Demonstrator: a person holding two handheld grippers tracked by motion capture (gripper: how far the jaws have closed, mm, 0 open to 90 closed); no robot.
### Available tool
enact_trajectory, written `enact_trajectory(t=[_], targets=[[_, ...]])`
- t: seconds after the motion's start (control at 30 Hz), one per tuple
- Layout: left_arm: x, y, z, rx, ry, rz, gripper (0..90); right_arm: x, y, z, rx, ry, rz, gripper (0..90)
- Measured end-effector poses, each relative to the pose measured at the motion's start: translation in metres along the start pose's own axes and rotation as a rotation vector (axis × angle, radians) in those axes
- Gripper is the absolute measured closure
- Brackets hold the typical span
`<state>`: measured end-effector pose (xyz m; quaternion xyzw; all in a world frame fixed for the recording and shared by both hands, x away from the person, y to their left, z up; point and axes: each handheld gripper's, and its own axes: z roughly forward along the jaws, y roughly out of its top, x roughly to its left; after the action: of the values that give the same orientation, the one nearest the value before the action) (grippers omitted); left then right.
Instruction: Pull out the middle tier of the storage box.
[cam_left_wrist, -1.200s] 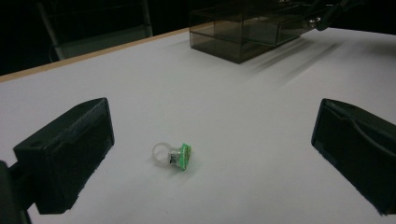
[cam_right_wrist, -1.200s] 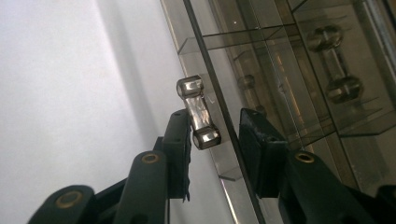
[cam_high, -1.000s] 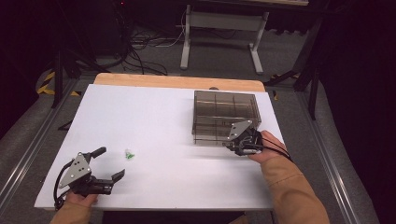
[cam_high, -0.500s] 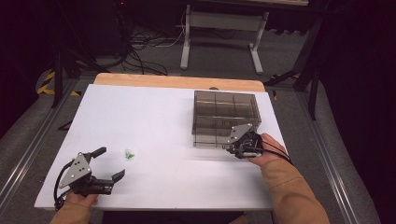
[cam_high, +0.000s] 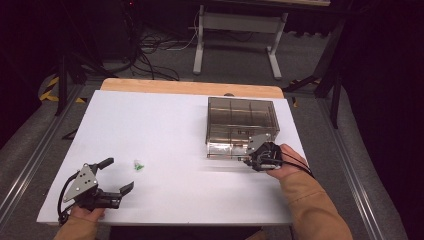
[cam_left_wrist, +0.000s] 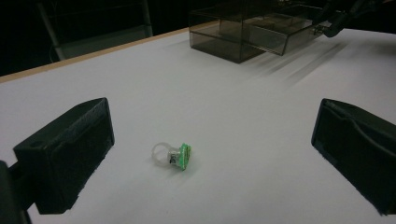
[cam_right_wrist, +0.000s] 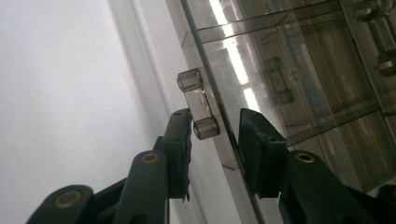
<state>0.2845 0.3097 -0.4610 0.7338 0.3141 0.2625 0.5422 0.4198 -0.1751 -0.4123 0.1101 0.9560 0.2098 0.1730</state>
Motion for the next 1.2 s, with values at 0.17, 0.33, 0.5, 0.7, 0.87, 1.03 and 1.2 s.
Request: enact_trajectory(t=[0.17, 0.33, 0.5, 0.7, 0.87, 1.03, 1.2], targets=[[0.0, 0.0, 0.0, 0.0, 0.001, 0.001, 0.2, 0.001, 0.0, -0.002, -0.029, 0.011, 0.037, 56.1], [0.0, 0.0, -0.001, -0.001, 0.004, 0.001, 0.1, 0.002, 0.0, -0.009, -0.091, 0.033, 0.088, 44.1], [-0.001, 0.0, -0.003, -0.005, 0.004, -0.005, 0.2, -0.001, -0.002, -0.017, -0.19, 0.056, 0.151, 25.7], [-0.002, 0.0, -0.005, -0.004, 0.009, -0.01, 0.2, 0.0, -0.001, -0.024, -0.261, 0.026, 0.183, 14.0], [-0.002, -0.001, -0.008, 0.002, 0.016, -0.024, 0.2, 0.004, 0.002, -0.032, -0.3, 0.005, 0.178, 10.7], [-0.002, -0.001, -0.01, 0.01, 0.021, -0.036, 0.1, 0.008, 0.005, -0.038, -0.33, -0.001, 0.18, 9.5], [0.0, -0.002, -0.012, 0.01, 0.026, -0.045, 0.2, 0.014, 0.009, -0.041, -0.355, -0.015, 0.165, 9.9]])
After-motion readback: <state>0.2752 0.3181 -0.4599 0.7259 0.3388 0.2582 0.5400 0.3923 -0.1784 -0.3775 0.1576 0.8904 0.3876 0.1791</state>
